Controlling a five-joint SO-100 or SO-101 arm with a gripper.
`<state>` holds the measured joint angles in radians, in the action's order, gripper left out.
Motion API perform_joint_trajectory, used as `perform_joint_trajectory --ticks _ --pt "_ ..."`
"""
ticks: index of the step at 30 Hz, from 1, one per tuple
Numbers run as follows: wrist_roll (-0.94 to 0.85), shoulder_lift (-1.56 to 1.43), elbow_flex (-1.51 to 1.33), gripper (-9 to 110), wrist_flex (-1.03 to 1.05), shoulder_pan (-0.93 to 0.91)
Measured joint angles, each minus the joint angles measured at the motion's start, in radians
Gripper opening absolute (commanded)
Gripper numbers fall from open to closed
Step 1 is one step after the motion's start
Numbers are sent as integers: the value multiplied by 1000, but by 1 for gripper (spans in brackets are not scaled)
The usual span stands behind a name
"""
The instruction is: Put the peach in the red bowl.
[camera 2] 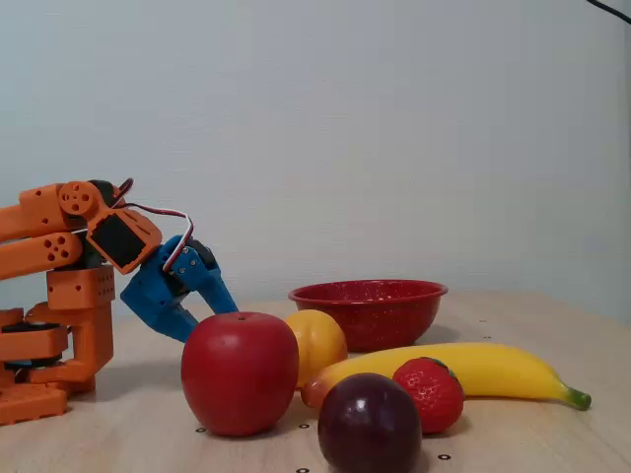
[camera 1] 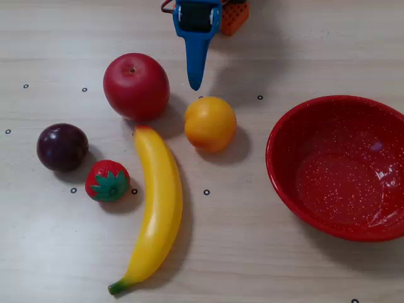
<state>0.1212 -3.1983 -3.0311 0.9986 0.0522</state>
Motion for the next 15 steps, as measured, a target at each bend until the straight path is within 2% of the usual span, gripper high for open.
perform_joint_trajectory --ticks 5,15 --pt "-35 135 14 0 -29 -15" --pt "-37 207 72 0 -29 -21"
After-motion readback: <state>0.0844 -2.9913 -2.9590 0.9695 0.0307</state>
